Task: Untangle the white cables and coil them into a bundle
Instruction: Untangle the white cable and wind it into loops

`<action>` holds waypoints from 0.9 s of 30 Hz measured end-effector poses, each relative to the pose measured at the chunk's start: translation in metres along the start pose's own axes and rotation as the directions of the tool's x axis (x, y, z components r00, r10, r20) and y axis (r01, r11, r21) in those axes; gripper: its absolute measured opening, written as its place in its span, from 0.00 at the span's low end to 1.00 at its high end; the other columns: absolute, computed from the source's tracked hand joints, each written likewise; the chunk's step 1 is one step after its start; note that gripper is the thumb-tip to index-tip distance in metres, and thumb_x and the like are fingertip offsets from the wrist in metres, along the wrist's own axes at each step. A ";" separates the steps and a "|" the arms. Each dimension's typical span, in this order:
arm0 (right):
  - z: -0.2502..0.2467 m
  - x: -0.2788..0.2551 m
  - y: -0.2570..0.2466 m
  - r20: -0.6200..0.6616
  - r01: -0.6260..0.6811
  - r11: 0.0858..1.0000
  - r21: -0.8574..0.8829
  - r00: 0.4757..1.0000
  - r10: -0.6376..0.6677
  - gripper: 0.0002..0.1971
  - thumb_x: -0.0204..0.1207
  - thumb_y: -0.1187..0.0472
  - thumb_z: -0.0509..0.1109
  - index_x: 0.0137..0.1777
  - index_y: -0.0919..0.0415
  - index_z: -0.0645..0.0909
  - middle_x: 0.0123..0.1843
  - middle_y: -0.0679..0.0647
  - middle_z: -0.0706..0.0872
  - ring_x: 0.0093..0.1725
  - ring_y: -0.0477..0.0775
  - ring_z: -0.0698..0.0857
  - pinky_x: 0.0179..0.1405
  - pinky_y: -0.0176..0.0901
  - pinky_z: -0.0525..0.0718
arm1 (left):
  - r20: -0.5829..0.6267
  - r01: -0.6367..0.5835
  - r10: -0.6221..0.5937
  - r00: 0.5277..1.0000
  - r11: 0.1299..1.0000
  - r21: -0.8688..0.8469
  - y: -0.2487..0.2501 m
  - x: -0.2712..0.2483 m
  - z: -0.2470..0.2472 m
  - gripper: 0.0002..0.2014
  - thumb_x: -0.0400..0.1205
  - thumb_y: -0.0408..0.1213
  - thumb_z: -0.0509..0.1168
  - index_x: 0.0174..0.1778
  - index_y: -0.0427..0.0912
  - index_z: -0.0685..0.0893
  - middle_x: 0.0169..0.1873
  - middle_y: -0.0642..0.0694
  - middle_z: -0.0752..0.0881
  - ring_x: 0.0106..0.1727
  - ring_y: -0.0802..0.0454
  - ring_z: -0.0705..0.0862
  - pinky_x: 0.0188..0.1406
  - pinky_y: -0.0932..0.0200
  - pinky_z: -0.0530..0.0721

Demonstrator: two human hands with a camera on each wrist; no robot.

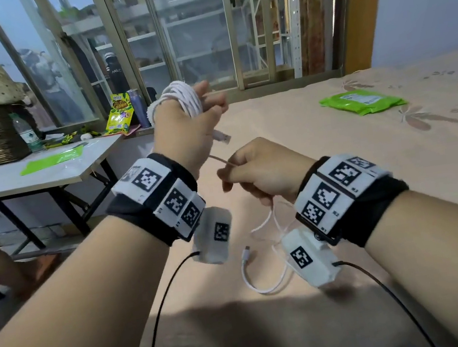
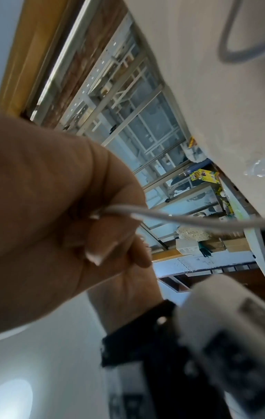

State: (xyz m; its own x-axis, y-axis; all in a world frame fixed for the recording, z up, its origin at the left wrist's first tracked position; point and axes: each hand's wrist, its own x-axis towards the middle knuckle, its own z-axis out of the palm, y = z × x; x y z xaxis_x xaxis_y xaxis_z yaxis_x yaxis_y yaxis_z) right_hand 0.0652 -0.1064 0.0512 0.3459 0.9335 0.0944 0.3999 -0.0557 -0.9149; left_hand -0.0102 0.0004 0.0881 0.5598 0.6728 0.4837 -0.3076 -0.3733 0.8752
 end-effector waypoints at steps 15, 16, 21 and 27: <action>-0.020 0.010 -0.006 -0.286 0.313 0.935 -0.168 0.892 -0.350 0.14 0.60 0.66 0.83 0.32 0.58 0.78 0.24 0.46 0.73 0.26 0.44 0.70 0.28 0.39 0.72 | 0.469 0.353 -0.573 0.673 0.805 0.477 0.002 -0.020 -0.015 0.38 0.80 0.70 0.46 0.24 0.37 0.76 0.14 0.44 0.67 0.10 0.49 0.66 0.18 0.64 0.58; -0.020 0.010 -0.006 -0.281 0.322 0.934 -0.156 0.892 -0.354 0.15 0.62 0.70 0.80 0.35 0.56 0.75 0.26 0.46 0.72 0.25 0.42 0.69 0.26 0.35 0.72 | 0.508 0.380 -0.579 0.638 0.810 0.447 0.003 -0.021 -0.017 0.35 0.81 0.67 0.48 0.24 0.38 0.74 0.12 0.48 0.66 0.09 0.52 0.65 0.18 0.63 0.54; -0.027 0.014 -0.010 -0.291 0.301 0.950 0.082 0.919 -0.266 0.10 0.77 0.65 0.71 0.40 0.55 0.73 0.26 0.51 0.73 0.21 0.47 0.65 0.16 0.37 0.65 | 0.750 0.489 -0.447 0.487 0.852 0.190 0.006 -0.021 -0.027 0.23 0.82 0.52 0.57 0.27 0.38 0.72 0.11 0.51 0.60 0.09 0.55 0.63 0.16 0.63 0.59; -0.009 0.016 -0.001 -0.230 0.173 0.923 0.344 0.968 -0.095 0.17 0.85 0.61 0.58 0.32 0.56 0.72 0.20 0.48 0.67 0.20 0.48 0.60 0.21 0.39 0.58 | 0.825 0.577 -0.153 0.544 0.782 -0.235 0.017 -0.018 -0.020 0.21 0.82 0.46 0.55 0.30 0.33 0.76 0.12 0.50 0.69 0.10 0.56 0.69 0.18 0.58 0.52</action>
State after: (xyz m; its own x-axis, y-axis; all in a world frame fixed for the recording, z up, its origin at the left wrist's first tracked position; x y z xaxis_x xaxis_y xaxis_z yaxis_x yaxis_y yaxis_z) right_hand 0.0781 -0.0945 0.0573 0.4924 0.8277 0.2692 0.1373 0.2315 -0.9631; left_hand -0.0407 -0.0048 0.0943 0.9864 -0.1035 0.1274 -0.0987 0.2461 0.9642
